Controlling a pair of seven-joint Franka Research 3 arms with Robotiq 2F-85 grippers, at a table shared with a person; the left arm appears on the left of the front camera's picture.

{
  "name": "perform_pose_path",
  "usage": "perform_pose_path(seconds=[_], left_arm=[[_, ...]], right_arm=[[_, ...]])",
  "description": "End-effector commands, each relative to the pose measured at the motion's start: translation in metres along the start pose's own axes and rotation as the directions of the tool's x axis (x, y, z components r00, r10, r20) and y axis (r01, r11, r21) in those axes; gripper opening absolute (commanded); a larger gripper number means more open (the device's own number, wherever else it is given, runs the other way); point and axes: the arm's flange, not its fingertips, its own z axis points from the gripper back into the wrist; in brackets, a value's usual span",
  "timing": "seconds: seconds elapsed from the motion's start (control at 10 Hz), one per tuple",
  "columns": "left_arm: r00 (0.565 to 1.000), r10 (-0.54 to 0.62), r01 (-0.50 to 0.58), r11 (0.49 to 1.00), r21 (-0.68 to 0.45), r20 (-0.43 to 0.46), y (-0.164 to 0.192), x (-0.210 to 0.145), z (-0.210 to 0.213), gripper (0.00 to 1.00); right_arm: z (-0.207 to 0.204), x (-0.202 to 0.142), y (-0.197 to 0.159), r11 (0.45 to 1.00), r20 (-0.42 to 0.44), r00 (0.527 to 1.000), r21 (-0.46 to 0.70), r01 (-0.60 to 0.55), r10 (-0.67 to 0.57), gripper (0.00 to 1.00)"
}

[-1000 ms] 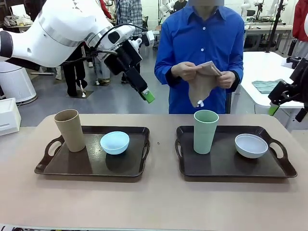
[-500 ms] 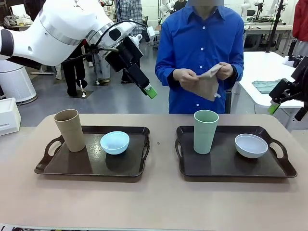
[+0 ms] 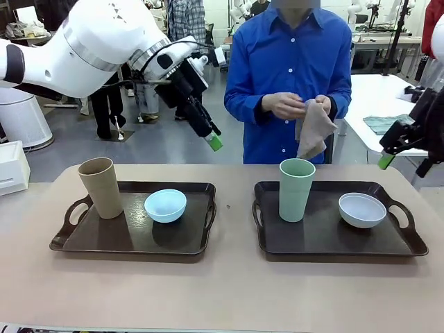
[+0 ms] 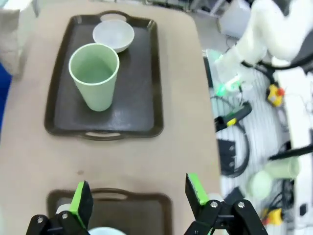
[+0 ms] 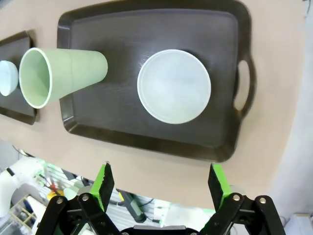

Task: Set up a tray with a mat and arrange the tableware.
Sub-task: Pick up the Picnic Bowl and Reusable plastic cup from the Handle tray in front of the human's position and hold them in the air.

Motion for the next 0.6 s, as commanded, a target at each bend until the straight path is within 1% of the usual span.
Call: perform_pose_path(seconds=[0.0, 0.1, 0.2, 0.4, 0.5], left_arm=[[0.975, -0.218, 0.215, 0.975, 0.059, 0.048, 0.019, -0.014, -0.038, 1.00], [0.962, -0.261, 0.258, 0.965, 0.044, 0.079, 0.033, -0.015, -0.051, 1.00], [0.950, -0.283, 0.279, 0.959, 0.045, 0.129, 0.043, -0.016, -0.066, 1.00], [0.942, -0.270, 0.271, 0.962, 0.024, 0.199, 0.069, -0.020, -0.098, 1.00], [0.947, -0.241, 0.242, 0.970, 0.022, 0.213, 0.081, -0.018, -0.110, 1.00]], right_arm=[[-0.027, 0.014, 0.002, 0.998, 0.005, 0.999, -0.049, -0.040, 0.040, 1.00], [-0.037, 0.018, 0.002, 0.997, 0.009, 0.999, -0.062, -0.035, 0.035, 1.00], [-0.047, 0.021, -0.001, 0.997, 0.020, 1.000, -0.072, -0.022, 0.023, 1.00], [-0.069, 0.030, -0.012, 0.992, 0.063, 0.998, -0.122, -0.016, 0.024, 1.00], [-0.077, 0.035, -0.017, 0.990, 0.080, 0.997, -0.141, -0.001, 0.013, 1.00]])
